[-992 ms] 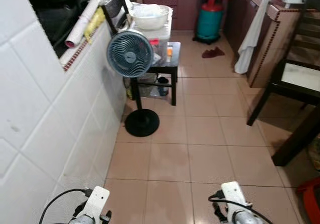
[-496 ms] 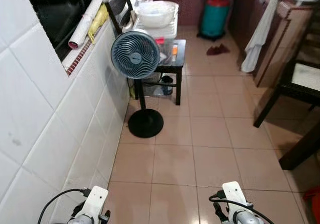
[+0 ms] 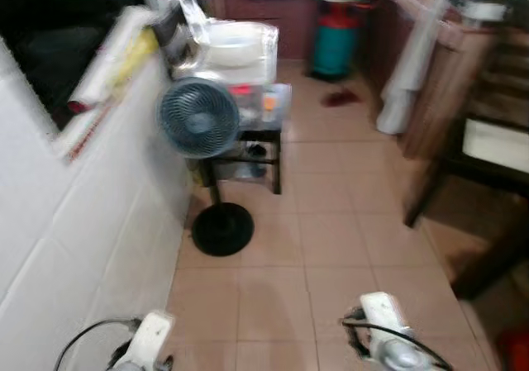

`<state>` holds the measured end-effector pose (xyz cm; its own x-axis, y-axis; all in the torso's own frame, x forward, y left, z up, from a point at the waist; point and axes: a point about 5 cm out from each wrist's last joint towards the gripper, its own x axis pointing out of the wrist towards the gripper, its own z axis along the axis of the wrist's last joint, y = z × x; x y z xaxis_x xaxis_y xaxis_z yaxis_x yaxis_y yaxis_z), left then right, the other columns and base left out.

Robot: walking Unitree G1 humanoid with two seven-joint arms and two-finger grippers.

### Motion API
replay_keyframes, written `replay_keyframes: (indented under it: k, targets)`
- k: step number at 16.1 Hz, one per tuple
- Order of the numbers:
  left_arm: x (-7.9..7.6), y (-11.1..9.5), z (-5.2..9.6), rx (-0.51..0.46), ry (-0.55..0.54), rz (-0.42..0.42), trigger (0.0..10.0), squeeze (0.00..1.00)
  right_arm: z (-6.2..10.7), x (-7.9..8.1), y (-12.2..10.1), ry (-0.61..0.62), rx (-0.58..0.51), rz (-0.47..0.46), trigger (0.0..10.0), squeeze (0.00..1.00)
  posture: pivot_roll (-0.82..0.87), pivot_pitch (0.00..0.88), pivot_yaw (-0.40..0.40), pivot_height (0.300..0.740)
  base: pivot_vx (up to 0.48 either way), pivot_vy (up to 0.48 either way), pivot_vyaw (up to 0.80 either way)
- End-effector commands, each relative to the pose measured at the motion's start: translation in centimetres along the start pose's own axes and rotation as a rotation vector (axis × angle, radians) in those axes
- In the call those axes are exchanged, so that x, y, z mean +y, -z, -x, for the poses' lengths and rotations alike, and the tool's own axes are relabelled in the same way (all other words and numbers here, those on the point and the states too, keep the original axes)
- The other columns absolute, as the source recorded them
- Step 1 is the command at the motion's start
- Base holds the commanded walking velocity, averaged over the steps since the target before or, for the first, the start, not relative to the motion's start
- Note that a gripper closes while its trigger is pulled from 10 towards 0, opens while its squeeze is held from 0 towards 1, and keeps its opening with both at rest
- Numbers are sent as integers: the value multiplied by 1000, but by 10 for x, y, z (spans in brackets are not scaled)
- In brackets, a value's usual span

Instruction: Setting the table

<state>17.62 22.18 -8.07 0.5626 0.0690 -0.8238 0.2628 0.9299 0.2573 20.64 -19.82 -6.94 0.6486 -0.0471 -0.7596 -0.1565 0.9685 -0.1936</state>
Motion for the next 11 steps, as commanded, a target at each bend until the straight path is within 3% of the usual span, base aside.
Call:
replay_keyframes:
  k: [1, 4, 5, 6, 7, 8, 11]
  targets:
    - [-2, -8, -2, -21, -7, 15, 10000, 0, 2, -8, 9, 19, 30, 3, 10000, 0, -139, 46, 46, 740, 0, 0, 0]
    - [-3, -4, -1, -15, -26, 135, 10000, 0, 2, -8, 7, 20, 20, -68, 10000, 0, -138, 47, 44, 740, 0, 0, 0]
    - [-3, -1, 0, -21, -59, 270, 10000, 0, 0, -7, -1, 8, -6, -120, 10000, 0, -138, 47, 44, 740, 0, 0, 0]
    - [-3, -1, 0, -27, -63, 304, 10000, 0, 0, -6, -3, 6, -11, -118, 10000, 0, -135, 46, 41, 740, 0, 0, 0]
    - [-5, 0, 0, -34, -71, 397, 10000, 0, -2, -5, -12, -3, -32, -151, 10000, 0, -135, 46, 41, 740, 0, 0, 0]
    - [-6, 1, 0, -26, -54, 435, 10000, 0, -4, -2, -20, -17, -50, -176, 10000, 0, -133, 44, 41, 740, 0, 0, 0]
    - [-7, -1, -1, -23, -22, 412, 10000, 0, -6, 4, -32, -42, -78, -243, 10000, 0, -138, 40, 51, 740, 0, 0, 0]
